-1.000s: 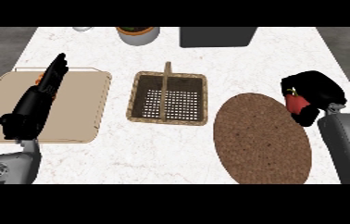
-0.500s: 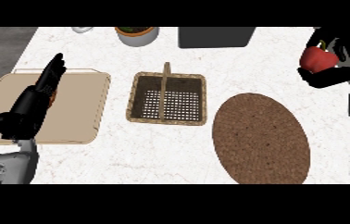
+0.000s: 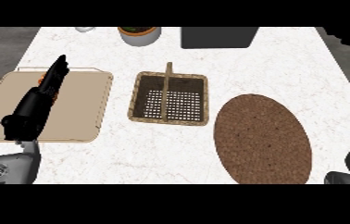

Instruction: Pick the bell pepper from the placemat and place it in the basket

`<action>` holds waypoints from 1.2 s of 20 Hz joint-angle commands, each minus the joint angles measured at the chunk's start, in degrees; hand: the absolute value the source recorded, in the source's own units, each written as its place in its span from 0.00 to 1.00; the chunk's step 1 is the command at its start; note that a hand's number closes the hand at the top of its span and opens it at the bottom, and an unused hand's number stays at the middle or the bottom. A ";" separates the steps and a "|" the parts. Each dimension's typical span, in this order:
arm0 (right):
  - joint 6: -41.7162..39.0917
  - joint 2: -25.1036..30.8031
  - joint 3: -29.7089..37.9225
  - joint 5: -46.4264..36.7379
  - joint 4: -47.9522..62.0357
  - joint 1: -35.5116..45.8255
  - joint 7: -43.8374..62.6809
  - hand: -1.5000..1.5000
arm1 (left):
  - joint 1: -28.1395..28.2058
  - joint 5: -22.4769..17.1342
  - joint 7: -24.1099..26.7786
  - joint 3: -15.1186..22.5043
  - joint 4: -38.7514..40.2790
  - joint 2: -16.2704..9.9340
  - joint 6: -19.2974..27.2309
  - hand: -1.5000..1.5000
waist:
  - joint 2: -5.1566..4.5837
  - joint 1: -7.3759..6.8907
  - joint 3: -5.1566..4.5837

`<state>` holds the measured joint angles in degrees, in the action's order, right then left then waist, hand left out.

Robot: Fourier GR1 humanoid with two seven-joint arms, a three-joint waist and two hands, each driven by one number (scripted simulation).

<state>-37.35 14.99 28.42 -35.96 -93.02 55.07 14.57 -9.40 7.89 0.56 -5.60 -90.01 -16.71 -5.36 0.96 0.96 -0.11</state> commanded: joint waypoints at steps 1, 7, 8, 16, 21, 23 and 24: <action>-5.42 -1.29 1.07 6.30 -0.12 12.79 12.96 1.00 | -1.84 -0.57 -1.64 -0.57 -0.09 -0.78 -0.88 0.50 | -0.31 -0.70 0.01; -6.61 -7.04 -4.60 8.85 1.64 22.91 28.26 1.00 | -4.62 -0.85 -1.94 -0.61 1.76 0.24 -0.77 0.50 | -0.55 -0.64 0.03; -5.36 -7.92 -5.45 8.44 2.87 25.11 30.25 1.00 | -1.16 -0.78 -2.67 0.51 -2.22 0.63 -1.21 0.50 | -0.47 -1.34 0.04; 0.11 -14.62 -9.86 8.74 8.43 29.24 39.29 1.00 | 0.06 -0.45 1.40 0.04 0.41 0.57 -2.04 0.50 | -0.75 -1.32 0.05; 0.01 -14.36 -12.14 9.81 17.20 33.14 40.93 1.00 | -1.78 2.53 -0.18 1.62 0.56 2.79 1.21 0.50 | -0.91 -1.17 0.04; 3.04 -14.94 -15.84 11.91 18.51 32.62 43.87 1.00 | -2.70 1.79 0.36 0.54 2.69 1.60 -0.01 0.50 | -0.86 -1.34 0.01; 2.59 -14.95 -16.81 12.96 18.12 32.48 45.53 1.00 | -2.97 1.82 0.27 0.21 2.00 1.12 -0.07 0.50 | -0.73 -1.25 0.03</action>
<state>-34.58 0.58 14.82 -25.49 -77.74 86.06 52.02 -11.66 9.01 -0.23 -5.09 -89.51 -15.44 -5.78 0.17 -0.37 -0.07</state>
